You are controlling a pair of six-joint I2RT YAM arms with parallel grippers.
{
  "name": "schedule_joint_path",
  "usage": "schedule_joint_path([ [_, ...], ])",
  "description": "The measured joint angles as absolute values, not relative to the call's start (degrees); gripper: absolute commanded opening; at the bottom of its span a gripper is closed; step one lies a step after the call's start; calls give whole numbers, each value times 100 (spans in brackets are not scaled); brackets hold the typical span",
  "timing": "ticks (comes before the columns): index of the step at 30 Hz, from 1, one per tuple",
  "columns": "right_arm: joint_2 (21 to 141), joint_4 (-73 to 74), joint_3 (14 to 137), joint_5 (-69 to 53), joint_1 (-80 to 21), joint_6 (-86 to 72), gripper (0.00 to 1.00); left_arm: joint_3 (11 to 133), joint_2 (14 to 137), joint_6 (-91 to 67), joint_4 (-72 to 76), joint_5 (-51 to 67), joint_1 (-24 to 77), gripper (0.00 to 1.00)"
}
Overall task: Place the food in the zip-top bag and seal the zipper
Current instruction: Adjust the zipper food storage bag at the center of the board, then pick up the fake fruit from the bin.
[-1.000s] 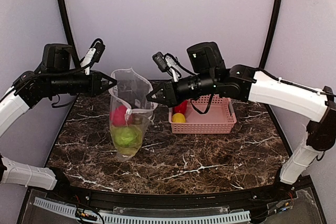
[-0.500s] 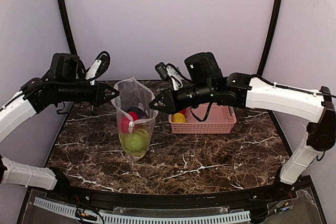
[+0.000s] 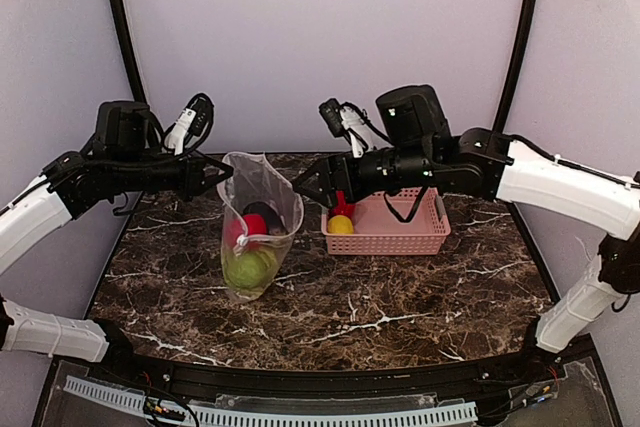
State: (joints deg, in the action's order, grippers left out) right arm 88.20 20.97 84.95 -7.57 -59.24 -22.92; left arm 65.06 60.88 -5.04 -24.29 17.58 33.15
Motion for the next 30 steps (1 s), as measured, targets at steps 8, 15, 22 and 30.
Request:
schedule_joint_path([
  [8,8158,2611,8466,93,-5642,-2226,92,6257,6088,-338,-1946,1959,3262,1],
  [15,8239,2939,7992,239,-4816,-2604,92,5749,5994,-189,-1542,2265,3262,1],
  [22,9059,3004,7872,99,-4574,-2797,88,5588,5885,-193,-1337,2401,3260,1],
  [30,10018,2932,7887,-246,-4530,-2858,86,5588,5894,-191,-1339,2451,3260,1],
])
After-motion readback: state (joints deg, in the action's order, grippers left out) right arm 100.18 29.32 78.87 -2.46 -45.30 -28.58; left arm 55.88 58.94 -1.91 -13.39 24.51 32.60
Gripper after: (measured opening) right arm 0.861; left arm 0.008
